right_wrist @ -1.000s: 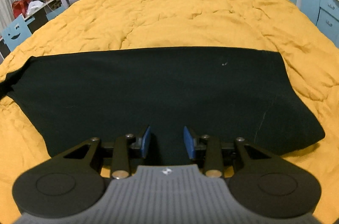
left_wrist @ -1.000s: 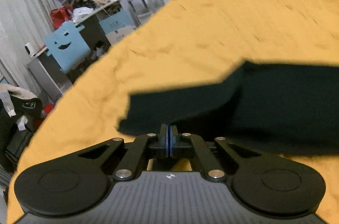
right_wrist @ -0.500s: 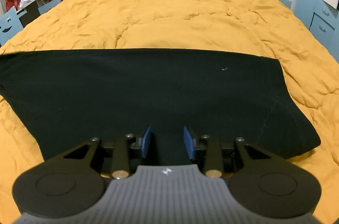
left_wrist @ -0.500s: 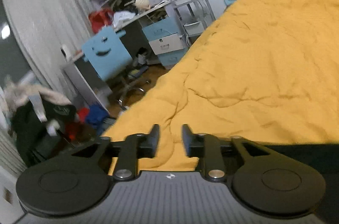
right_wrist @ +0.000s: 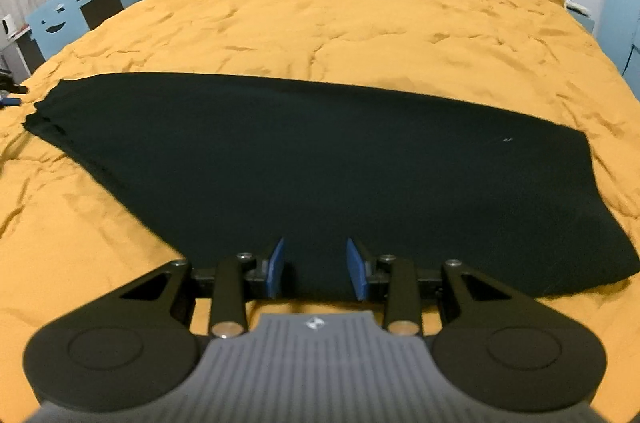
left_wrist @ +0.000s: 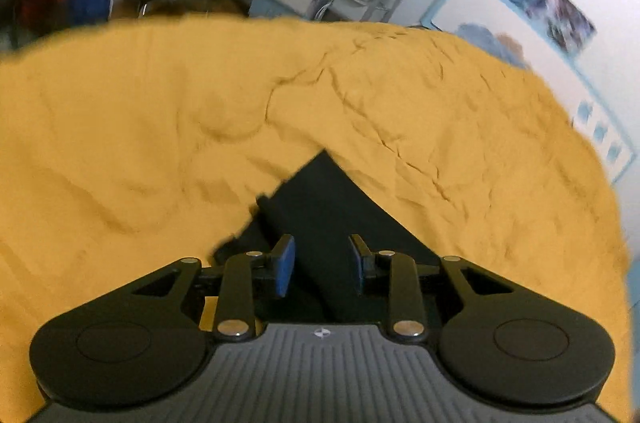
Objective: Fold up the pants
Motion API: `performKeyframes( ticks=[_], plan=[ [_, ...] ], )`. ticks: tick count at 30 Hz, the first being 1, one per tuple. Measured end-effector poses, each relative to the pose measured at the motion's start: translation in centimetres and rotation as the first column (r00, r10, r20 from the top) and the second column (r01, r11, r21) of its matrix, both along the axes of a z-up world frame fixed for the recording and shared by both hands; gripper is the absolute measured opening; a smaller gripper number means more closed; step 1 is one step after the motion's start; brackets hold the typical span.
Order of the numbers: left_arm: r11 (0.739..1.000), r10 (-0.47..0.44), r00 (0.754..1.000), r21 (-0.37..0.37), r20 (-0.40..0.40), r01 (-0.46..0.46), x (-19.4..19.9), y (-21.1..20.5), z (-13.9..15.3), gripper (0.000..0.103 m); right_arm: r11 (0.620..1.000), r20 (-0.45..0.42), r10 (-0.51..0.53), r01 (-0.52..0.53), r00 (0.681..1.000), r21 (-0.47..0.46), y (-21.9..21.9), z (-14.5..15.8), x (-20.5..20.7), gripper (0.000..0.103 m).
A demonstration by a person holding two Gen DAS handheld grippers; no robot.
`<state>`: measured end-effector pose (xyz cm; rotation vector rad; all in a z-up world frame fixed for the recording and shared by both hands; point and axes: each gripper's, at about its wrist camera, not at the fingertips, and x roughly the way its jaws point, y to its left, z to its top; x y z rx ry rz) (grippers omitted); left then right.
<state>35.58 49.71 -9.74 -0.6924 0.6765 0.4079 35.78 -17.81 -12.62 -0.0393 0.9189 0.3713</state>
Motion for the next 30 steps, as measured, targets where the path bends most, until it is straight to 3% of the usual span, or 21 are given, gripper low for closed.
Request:
performKeyframes(
  ticks=[3, 9, 12, 14, 17, 20, 21, 22, 28, 30],
  plan=[
    [0.998, 0.041, 0.999, -0.047, -0.002, -0.042, 0.4, 0.6, -1.7, 0.035, 1.0, -0.007, 0.005, -0.005, 1.0, -0.02, 0.6, 0.4, -0.6, 0.031],
    [0.994, 0.095, 0.995, -0.046, 0.014, -0.094, -0.1, 1.1, -3.1, 0.034, 0.994, -0.016, 0.064, -0.065, 0.998, -0.087, 2.5, 1.2, -2.2, 0.031],
    [0.996, 0.086, 0.996, -0.039, 0.031, -0.084, -0.2, 1.3, -2.9, 0.022, 0.983, -0.004, 0.124, -0.123, 0.992, -0.135, 4.4, 1.1, -3.2, 0.031],
    [0.996, 0.079, 0.996, -0.038, 0.037, -0.078, -0.3, 1.4, -2.9, 0.009, 0.972, 0.011, 0.173, -0.169, 0.985, -0.164, 5.9, 1.0, -3.6, 0.031],
    [0.997, 0.079, 0.996, -0.025, 0.04, -0.078, 0.0, 1.3, -3.0, 0.0, 0.946, 0.03, 0.246, -0.234, 0.969, -0.224, 8.1, 0.5, -4.1, 0.03],
    [0.997, 0.08, 0.996, -0.014, 0.047, -0.08, 0.2, 1.1, -2.9, 0.0, 0.93, 0.013, 0.268, -0.255, 0.963, -0.266, 9.2, -0.7, -3.8, 0.016],
    [0.997, 0.078, 0.996, -0.005, 0.051, -0.078, 0.3, 1.0, -2.7, 0.0, 0.926, 0.015, 0.266, -0.251, 0.964, -0.282, 9.2, -1.1, -3.7, 0.003],
    [0.997, 0.076, 0.996, 0.011, 0.055, -0.076, 0.3, 0.9, -2.3, 0.0, 0.927, 0.02, 0.256, -0.24, 0.966, -0.288, 9.1, -1.1, -3.6, 0.0],
    [0.996, 0.047, 0.993, 0.075, 0.106, -0.055, -0.4, 0.5, 1.3, 0.0, 0.962, 0.089, 0.2, -0.178, 0.976, -0.206, 7.1, 2.5, -3.2, 0.0],
    [0.995, 0.033, 0.996, 0.096, 0.087, -0.041, -0.9, 0.5, 1.6, 0.0, 0.961, 0.079, 0.201, -0.181, 0.976, -0.207, 6.8, 3.1, -3.3, 0.0]
  ],
)
